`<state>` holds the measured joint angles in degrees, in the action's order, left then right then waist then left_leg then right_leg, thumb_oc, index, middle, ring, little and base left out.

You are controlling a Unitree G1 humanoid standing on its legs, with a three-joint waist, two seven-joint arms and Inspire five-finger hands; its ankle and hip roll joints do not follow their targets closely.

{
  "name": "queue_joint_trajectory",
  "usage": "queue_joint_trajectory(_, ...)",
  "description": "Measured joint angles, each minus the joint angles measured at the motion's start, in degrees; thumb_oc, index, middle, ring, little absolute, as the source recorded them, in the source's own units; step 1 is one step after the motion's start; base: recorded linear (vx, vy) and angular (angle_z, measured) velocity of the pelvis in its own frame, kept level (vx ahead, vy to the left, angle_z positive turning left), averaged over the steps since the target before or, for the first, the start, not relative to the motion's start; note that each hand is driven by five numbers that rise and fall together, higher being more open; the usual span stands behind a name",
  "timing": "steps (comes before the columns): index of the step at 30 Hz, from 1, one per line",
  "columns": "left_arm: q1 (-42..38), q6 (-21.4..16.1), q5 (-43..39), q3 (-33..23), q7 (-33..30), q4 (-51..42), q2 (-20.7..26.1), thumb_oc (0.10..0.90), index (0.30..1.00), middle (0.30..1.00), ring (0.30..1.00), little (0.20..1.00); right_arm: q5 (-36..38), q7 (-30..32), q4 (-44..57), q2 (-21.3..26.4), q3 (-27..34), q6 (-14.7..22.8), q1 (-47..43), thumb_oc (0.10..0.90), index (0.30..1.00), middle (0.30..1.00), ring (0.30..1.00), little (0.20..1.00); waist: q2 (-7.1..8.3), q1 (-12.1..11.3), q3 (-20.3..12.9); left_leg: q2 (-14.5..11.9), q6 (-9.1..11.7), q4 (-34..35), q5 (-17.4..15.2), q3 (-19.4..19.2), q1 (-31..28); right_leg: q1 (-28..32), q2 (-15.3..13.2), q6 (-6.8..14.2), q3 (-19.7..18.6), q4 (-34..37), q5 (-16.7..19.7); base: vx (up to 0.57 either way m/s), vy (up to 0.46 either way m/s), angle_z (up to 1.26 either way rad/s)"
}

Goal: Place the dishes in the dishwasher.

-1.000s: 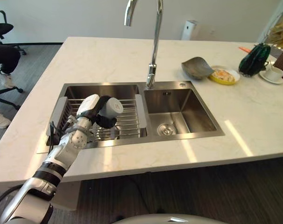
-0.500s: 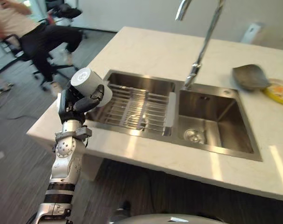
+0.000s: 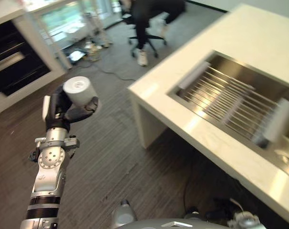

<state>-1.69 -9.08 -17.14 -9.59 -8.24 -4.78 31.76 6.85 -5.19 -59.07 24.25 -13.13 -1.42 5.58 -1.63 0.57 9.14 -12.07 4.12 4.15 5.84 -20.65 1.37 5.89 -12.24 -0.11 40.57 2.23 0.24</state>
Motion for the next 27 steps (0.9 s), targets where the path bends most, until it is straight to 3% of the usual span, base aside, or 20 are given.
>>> queue_joint_trajectory(1,-1.51,-0.23,1.35,0.08,0.72,-0.03,-0.32,0.4,0.3,0.3,0.3,0.3,0.03,0.06,-0.58,-2.07,5.91,0.02,0.59,0.8,0.9,0.9,0.9,0.9,1.39,-1.57,0.81,-0.34,0.6,-3.25,-0.25,-3.26,1.2,1.38,-2.73,1.33,1.21,-1.6,3.04,-0.29,0.488,2.27)
queue_joint_trajectory(2,-0.73,0.16,2.0,0.32,0.55,-0.06,-0.54,0.4,0.3,0.3,0.3,0.3,0.31,1.21,-0.81,-2.16,5.11,-0.32,1.25,0.8,0.9,0.9,0.9,0.9,1.1,-1.35,0.8,-0.65,-0.48,-7.33,-2.18,-1.85,2.18,3.5,-4.47,2.7,3.66,-3.82,5.54,-0.1,0.26,1.29)
queue_joint_trajectory(3,1.12,0.76,2.08,-0.11,0.5,0.01,-0.34,0.4,0.3,0.3,0.3,0.3,0.45,1.48,-0.94,-1.81,3.94,-0.25,1.55,0.8,0.9,0.9,0.9,0.9,-0.25,-1.62,0.89,-0.33,-0.65,-7.03,-2.89,-0.37,0.19,4.62,-5.23,4.44,4.55,-6.22,5.29,-0.13,0.471,0.96)
queue_joint_trajectory(5,2.89,1.13,3.49,-0.99,-0.43,0.2,-0.83,0.4,0.3,0.3,0.3,0.3,0.51,1.08,-1.88,-1.43,2.69,0.58,0.8,0.8,0.9,0.9,0.9,0.9,-0.4,-1.72,-0.17,-0.69,-1.96,-6.38,-3.72,1.98,-1.31,5.3,-4.48,6.1,5.15,-3.79,4.23,-0.1,0.528,0.71)
queue_joint_trajectory(6,2.78,0.57,4.9,-1.49,-1.26,0.53,-1.0,0.4,0.3,0.3,0.3,0.3,0.02,3.64,-6.29,-3.97,2.8,1.61,-1.6,0.8,0.9,0.9,0.9,0.9,-0.02,-3.48,-0.61,0.55,-2.52,-6.95,-4.27,3.62,-0.85,4.11,-4.5,6.52,4.7,-0.18,5.85,-0.13,0.618,1.58)
queue_joint_trajectory(7,1.84,0.51,6.83,0.96,-1.07,0.49,-0.61,0.4,0.3,0.3,0.3,0.3,0.01,7.22,-12.88,-8.14,6.39,0.94,-4.74,0.8,0.9,0.9,0.9,0.9,3.47,-4.57,-1.48,4.26,-2.54,-11.39,-7.41,6.05,2.38,4.11,-8.89,1.03,6.21,-2.79,14.08,-0.07,0.442,1.64)
queue_joint_trajectory(8,3.07,0.38,7.04,2.77,-1.23,0.42,-0.85,0.4,0.3,0.3,0.3,0.3,0.03,7.61,-13.5,-8.05,6.79,0.44,-4.66,0.8,0.9,0.9,0.9,0.9,2.63,-5.23,-1.91,4.54,-2.32,-12.5,-8.66,7.6,2.41,4.36,-9.74,1.13,5.51,-4.41,13.56,-0.02,0.401,1.69)
queue_joint_trajectory(9,4.26,0.38,8.3,5.26,-1.18,1.23,-0.94,0.4,0.3,0.3,0.3,0.3,0.57,8.11,-12.67,-7.76,10.82,0.89,-3.63,0.8,0.9,0.9,0.9,0.9,0.21,-5.75,-1.41,5.42,-3.32,-14.99,-9.04,10.85,3.43,3.98,-11.04,0.27,-1.44,-9.62,13.35,0.11,0.252,1.5)
queue_joint_trajectory(10,3.86,0.49,8.87,8.44,-1.57,2.21,-0.67,0.4,0.3,0.3,0.3,0.3,1.34,8.78,-10.18,-7.06,10.32,1.55,-1.45,0.8,0.9,0.9,0.9,0.9,-1.48,-4.42,-1.7,5.79,-4.0,-15.12,-9.61,15.67,4.11,4.29,-10.35,0.89,-8.78,-12.31,10.93,0.22,0.478,2.02)
queue_joint_trajectory(11,3.63,0.84,8.89,10.22,-1.44,2.39,-0.5,0.4,0.3,0.3,0.3,0.3,3.12,8.65,-10.31,-7.17,11.2,2.39,-1.93,0.8,0.9,0.9,0.9,0.9,-3.55,-4.18,-1.07,6.5,-4.47,-13.51,-9.32,20.62,3.45,4.28,-5.49,7.3,-25.35,-8.7,2.54,0.23,0.446,2.1)
queue_joint_trajectory(12,2.41,0.9,8.88,11.67,-1.91,2.91,-0.75,0.4,0.3,0.3,0.3,0.3,4.31,8.48,-10.41,-7.52,11.21,2.55,-1.89,0.8,0.9,0.9,0.9,0.9,-4.57,-3.43,-0.64,6.31,-4.41,-13.23,-9.03,23.76,3.25,5.45,-1.46,7.9,-32.42,-5.47,-0.6,0.14,0.307,1.99)
queue_joint_trajectory(13,-0.23,0.74,8.87,14.25,-2.25,3.89,-1.19,0.4,0.3,0.3,0.3,0.3,5.69,8.31,-10.43,-8.29,11.22,2.65,-1.47,0.8,0.9,0.9,0.9,0.9,-5.6,-2.96,0.06,6.05,-3.79,-11.71,-8.19,28.29,2.23,6.4,3.66,6.65,-38.81,-0.5,-3.69,0.08,0.126,1.8)
queue_joint_trajectory(14,-2.59,0.66,8.88,16.07,-2.29,4.79,-1.42,0.4,0.3,0.3,0.3,0.3,7.15,8.26,-10.38,-8.65,10.49,2.73,-1.21,0.8,0.9,0.9,0.9,0.9,-5.7,-2.06,0.55,5.93,-3.24,-10.34,-7.08,31.36,1.71,6.83,5.95,5.53,-41.31,3.12,-4.32,0.11,0.117,2.34)
queue_joint_trajectory(15,-4.56,0.04,8.89,17.58,-1.94,3.94,0.68,0.4,0.3,0.3,0.3,0.3,9.5,8.06,-10.32,-10.66,9.61,2.81,-2.95,0.8,0.9,0.9,0.9,0.9,-0.46,-1.25,0.9,9.54,-2.39,-5.41,-3.86,34.42,0.06,1.64,5.69,3.37,-41.92,3.95,-0.74,0.08,0.117,2.07)
queue_joint_trajectory(16,-4.99,-1.11,9.22,18.16,-1.89,4.52,0.32,0.4,0.3,0.3,0.3,0.3,9.61,8.03,-10.33,-10.73,8.03,2.74,-3.81,0.8,0.9,0.9,0.9,0.9,0.45,-0.15,1.6,10.12,-1.35,-4.21,-3.83,36.84,-0.1,2.47,5.54,4.69,-40.71,2.67,-0.9,0.08,0.027,1.89)
queue_joint_trajectory(17,-5.15,-0.84,9.34,19.5,-1.95,4.75,-0.51,0.4,0.3,0.3,0.3,0.3,9.64,8.34,-10.33,-10.49,6.75,2.78,-3.19,0.8,0.9,0.9,0.9,0.9,0.78,0.15,0.92,9.81,-1.45,-3.86,-3.01,37.88,-0.19,2.81,5.77,3.38,-38.82,2.67,-0.63,-0.04,-0.05,1.13)
queue_joint_trajectory(20,-4.89,-0.96,10.7,21.02,-1.1,3.3,-1.24,0.4,0.3,0.3,0.3,0.3,9.6,8.51,-9.09,-9.22,5.14,2.81,-4.83,0.8,0.9,0.9,0.9,0.9,2.05,-1.05,1.01,10.09,0.43,-4.56,-2.7,35.56,0.75,6.22,7.01,4.65,-33.09,3.34,-1.35,0.06,-0.058,1.26)
queue_joint_trajectory(22,-3.87,-0.95,10.64,20.97,-1.14,2.94,-1.32,0.4,0.3,0.3,0.3,0.3,9.57,8.81,-9.21,-8.96,5.16,2.95,-5.3,0.8,0.9,0.9,0.9,0.9,2.4,-1.12,0.85,8.83,-0.1,-2.5,-2.13,36.09,-1.11,7.94,7.88,5.0,-33.69,2.94,-1.25,0.15,-0.057,0.84)
queue_joint_trajectory(25,-1.17,-0.53,9.97,18.48,-1.63,2.98,0.59,0.4,0.3,0.3,0.3,0.3,9.52,9.18,-9.8,-10.27,5.31,3.28,-6.3,0.8,0.9,0.9,0.9,0.9,2.86,-3.46,0.51,7.3,-0.44,0.05,-2.02,36.47,-5.06,8.08,8.16,8.54,-35.66,-0.42,-4.1,0.12,-0.044,0.08)
queue_joint_trajectory(27,-1.24,-0.54,9.81,16.09,-1.95,2.91,0.8,0.4,0.3,0.3,0.3,0.3,9.55,8.62,-9.14,-11.81,5.11,3.47,-6.83,0.8,0.9,0.9,0.9,0.9,5.15,-3.34,-0.77,8.61,-0.4,0.65,-2.36,37.14,-4.63,7.25,6.54,8.79,-36.3,4.17,-1.37,0.05,-0.029,0.21)
